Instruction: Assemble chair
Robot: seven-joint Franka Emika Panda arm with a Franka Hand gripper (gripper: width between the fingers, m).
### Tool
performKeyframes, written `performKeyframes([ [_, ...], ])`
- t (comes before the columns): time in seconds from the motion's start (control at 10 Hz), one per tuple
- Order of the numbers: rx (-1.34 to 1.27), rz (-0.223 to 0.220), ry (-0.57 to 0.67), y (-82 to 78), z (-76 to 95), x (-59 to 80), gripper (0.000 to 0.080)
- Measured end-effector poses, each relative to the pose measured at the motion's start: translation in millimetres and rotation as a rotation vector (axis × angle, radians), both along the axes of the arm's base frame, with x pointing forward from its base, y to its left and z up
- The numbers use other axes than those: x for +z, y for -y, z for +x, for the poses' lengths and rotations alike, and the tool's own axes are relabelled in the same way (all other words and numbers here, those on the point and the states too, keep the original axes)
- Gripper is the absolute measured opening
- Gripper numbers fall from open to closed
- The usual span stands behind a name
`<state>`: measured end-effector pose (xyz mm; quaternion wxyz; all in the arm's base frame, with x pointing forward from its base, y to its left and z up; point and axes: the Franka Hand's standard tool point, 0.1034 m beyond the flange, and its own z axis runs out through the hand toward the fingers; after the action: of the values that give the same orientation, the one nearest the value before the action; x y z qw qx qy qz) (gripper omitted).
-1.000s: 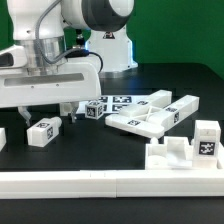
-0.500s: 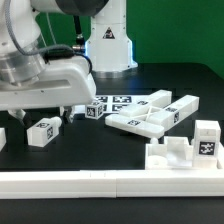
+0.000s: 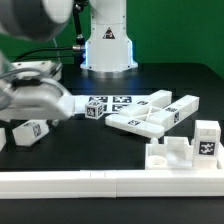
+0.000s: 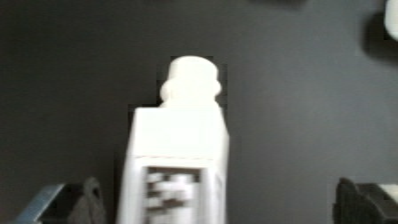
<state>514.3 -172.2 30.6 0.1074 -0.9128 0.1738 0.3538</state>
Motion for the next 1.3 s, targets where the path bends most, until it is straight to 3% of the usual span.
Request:
performKeyframes([
  [0.4, 0.006, -0.004, 0.013, 0.8, 1.4, -3.5, 0.0649],
  [0.6, -0.129, -0.037, -0.102, 8.0, -8.9, -9.9, 0.0649],
  [0.9, -0.139, -0.043, -0.104, 6.4, -8.0, -9.5, 0.0649],
  [1.1, -0.254, -0.013, -0.227, 0.8, -19.2, -0.9, 0.0649],
  [1.3, -0.261, -0.012, -0.242, 5.5, -16.3, -1.3, 0.0649],
])
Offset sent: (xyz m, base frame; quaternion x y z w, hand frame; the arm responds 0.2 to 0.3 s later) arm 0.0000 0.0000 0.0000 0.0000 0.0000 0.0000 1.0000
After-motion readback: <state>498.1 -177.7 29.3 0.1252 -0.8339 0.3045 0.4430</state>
